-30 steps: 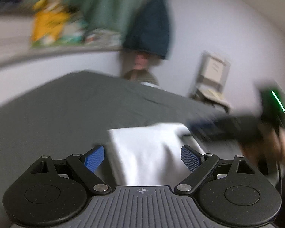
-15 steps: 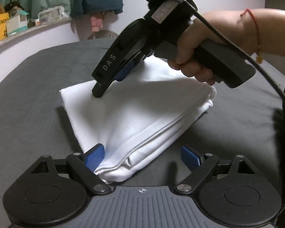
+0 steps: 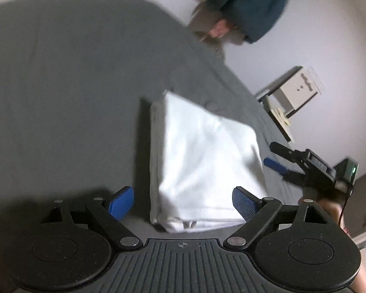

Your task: Fold clothes

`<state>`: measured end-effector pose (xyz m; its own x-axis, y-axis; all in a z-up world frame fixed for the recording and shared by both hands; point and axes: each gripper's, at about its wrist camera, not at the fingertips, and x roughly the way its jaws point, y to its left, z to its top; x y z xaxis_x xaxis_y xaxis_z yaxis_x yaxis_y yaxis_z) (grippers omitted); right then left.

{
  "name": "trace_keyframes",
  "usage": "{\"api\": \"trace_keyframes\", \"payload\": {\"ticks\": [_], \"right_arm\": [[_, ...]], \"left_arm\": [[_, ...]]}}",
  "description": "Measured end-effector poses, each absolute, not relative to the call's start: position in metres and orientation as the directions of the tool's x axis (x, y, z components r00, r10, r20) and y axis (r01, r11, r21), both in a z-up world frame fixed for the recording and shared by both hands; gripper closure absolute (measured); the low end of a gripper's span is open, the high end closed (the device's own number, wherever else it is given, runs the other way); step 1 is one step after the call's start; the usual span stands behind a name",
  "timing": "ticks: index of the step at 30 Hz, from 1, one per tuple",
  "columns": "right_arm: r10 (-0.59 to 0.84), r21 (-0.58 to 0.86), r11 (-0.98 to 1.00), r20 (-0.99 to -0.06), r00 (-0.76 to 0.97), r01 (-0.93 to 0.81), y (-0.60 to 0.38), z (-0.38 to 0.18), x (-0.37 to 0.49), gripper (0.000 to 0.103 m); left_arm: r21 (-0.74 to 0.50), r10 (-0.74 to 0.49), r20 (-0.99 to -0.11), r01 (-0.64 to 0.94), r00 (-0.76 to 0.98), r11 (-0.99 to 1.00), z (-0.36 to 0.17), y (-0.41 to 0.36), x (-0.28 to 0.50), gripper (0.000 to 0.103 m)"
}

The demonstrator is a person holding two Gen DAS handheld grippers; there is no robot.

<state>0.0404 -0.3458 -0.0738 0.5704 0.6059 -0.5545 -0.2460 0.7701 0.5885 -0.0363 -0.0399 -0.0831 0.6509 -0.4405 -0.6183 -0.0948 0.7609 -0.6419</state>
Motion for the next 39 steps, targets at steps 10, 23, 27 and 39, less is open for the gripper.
{"api": "trace_keyframes", "payload": {"ticks": [10,23,27,39], "right_arm": [[0.695,0.725,0.671,-0.544,0.469,-0.153,-0.354,-0.105,0.053,0.026],[0.788,0.802,0.572,-0.479,0.387,-0.171,-0.359,-0.124,0.072,0.032],[0.801,0.802,0.561,-0.461,0.382,-0.207,-0.352,-0.127,0.078,0.039],[0.758,0.776,0.583,-0.413,0.504,-0.241,-0.365,-0.104,0.062,0.065]], "left_arm": [[-0.735,-0.524,-0.638,-0.243,0.564,0.633,-0.103,-0.043,-0.023,0.014],[-0.664,-0.467,-0.684,-0.214,0.560,0.716,-0.106,-0.060,-0.019,0.053],[-0.650,-0.454,-0.691,-0.209,0.562,0.731,-0.106,-0.060,-0.025,0.066],[-0.433,-0.375,-0.661,0.078,0.650,0.898,-0.053,-0.086,-0.030,0.083]]}}
